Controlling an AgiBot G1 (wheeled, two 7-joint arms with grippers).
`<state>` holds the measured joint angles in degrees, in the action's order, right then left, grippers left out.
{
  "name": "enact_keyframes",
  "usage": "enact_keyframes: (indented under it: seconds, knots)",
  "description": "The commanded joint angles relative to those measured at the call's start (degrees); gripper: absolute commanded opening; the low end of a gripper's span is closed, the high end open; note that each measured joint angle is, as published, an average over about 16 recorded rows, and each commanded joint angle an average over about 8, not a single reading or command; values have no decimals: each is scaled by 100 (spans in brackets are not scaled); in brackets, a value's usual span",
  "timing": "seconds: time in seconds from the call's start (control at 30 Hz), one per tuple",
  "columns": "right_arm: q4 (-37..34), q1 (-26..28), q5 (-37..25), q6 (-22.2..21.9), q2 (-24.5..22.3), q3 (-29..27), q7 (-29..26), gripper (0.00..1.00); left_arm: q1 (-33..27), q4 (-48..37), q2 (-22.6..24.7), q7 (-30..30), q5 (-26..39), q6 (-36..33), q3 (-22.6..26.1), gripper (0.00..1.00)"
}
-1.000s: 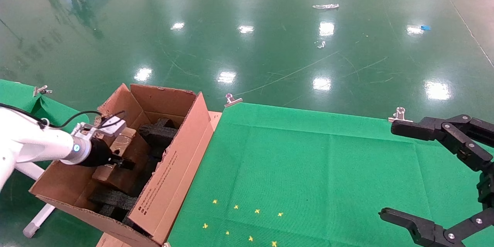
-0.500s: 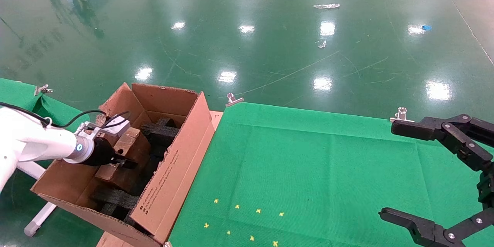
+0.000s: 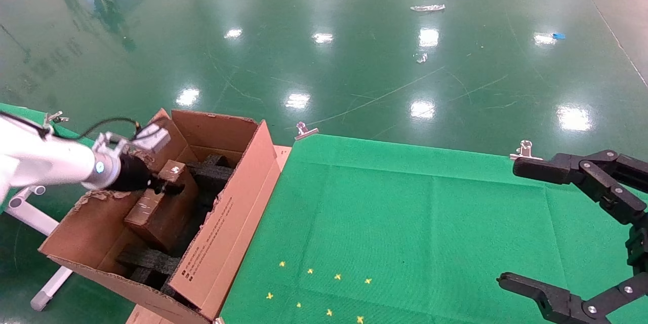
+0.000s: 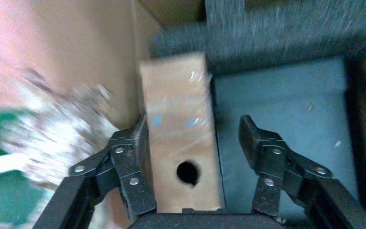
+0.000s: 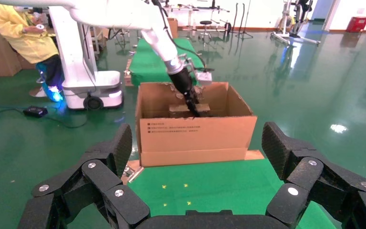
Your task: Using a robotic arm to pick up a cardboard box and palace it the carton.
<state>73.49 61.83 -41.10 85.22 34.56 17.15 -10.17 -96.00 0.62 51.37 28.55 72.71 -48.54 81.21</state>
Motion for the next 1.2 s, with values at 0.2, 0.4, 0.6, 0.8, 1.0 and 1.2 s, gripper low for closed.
enact_keyframes:
  seconds: [0.2,0.4,0.6,0.8,1.0,1.2]
  knots:
    - [0,0,1,-1,-1,2,1,100,-406,5,-25,40,49,-400,34,100]
    - [0,1,3,-2,-2,4,2,100,-1016,105,-104,11,60,-1063,41,100]
    - [0,1,4,-2,-2,6,3,100,-1988,344,-237,-248,33,-1942,12,100]
    - [0,1,5,-3,-3,7,4,100,-2541,575,-367,-701,-102,-2299,-96,100]
    - [-2,1,6,-4,-3,7,4,100,-2710,713,-438,-933,-159,-2434,-153,100]
    - [-4,2,7,-4,-3,9,6,100,-2434,1050,-506,-987,-298,-2522,-459,100]
